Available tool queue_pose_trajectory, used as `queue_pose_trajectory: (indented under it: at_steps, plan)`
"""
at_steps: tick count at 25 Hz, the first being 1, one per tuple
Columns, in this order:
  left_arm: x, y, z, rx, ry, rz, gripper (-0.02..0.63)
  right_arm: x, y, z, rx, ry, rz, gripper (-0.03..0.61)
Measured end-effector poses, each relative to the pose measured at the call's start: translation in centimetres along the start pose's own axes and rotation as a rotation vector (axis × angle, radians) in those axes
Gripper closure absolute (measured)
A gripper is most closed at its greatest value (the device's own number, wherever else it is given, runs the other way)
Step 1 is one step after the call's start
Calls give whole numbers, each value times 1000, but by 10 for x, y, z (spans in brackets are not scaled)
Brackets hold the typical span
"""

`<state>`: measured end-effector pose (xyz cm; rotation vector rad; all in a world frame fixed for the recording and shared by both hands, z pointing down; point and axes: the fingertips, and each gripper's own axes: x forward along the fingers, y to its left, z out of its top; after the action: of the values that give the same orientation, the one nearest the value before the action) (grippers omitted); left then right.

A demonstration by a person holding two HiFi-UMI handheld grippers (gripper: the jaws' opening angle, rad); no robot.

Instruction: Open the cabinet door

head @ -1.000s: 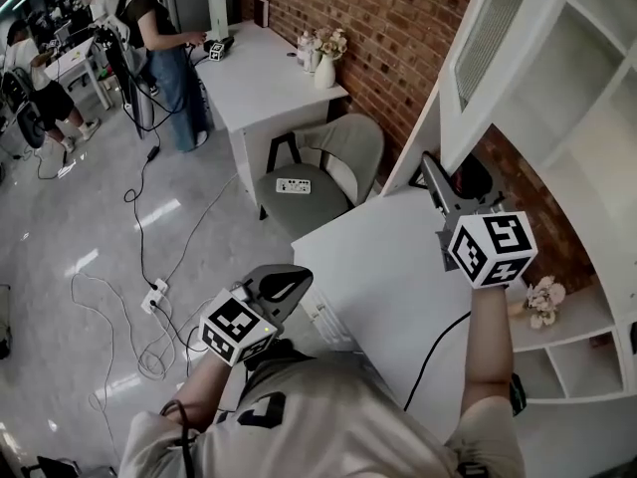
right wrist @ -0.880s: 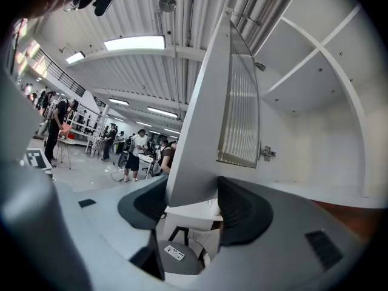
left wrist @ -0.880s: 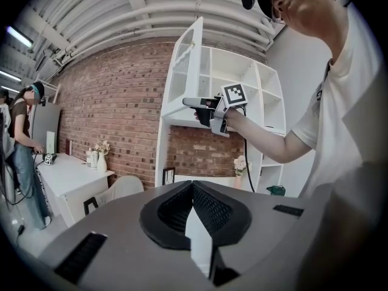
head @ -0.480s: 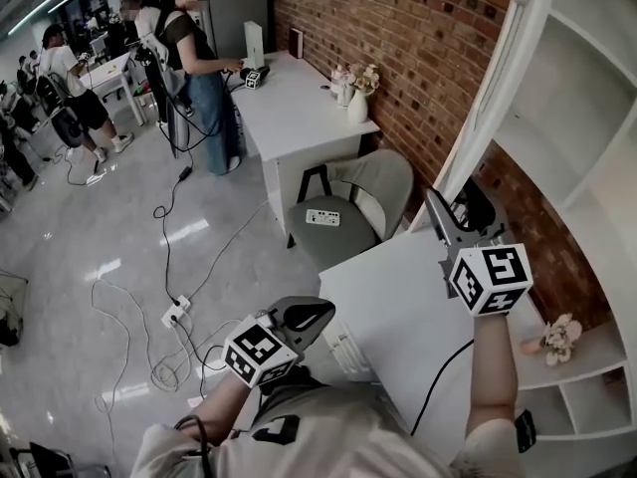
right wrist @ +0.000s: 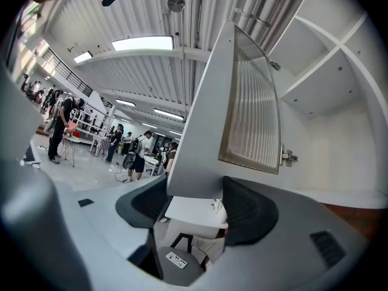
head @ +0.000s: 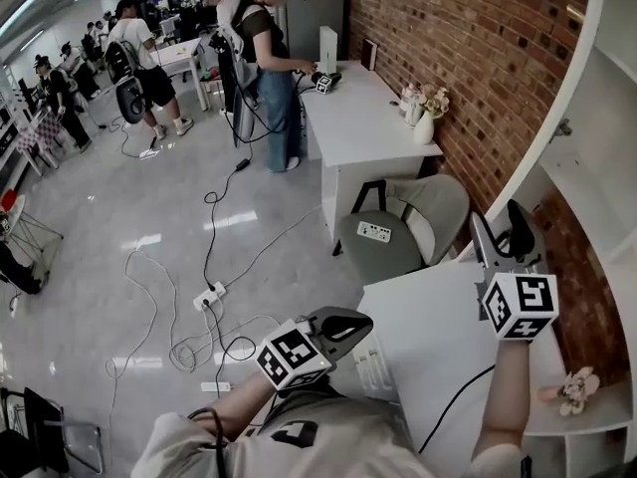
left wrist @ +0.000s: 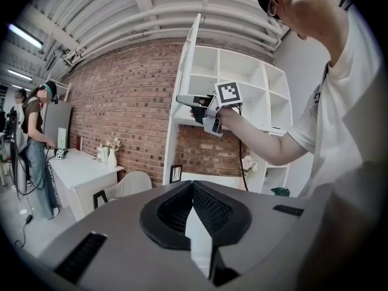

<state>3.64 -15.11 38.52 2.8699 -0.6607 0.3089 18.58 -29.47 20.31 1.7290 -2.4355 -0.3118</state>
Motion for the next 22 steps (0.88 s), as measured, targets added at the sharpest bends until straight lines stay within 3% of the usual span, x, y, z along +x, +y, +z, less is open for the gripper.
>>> queue_pose_trajectory:
  at_steps: [22]
  plan:
    - [-17, 42, -6, -45, 9, 100, 597, 71, 20, 2, 51, -8, 80, 295]
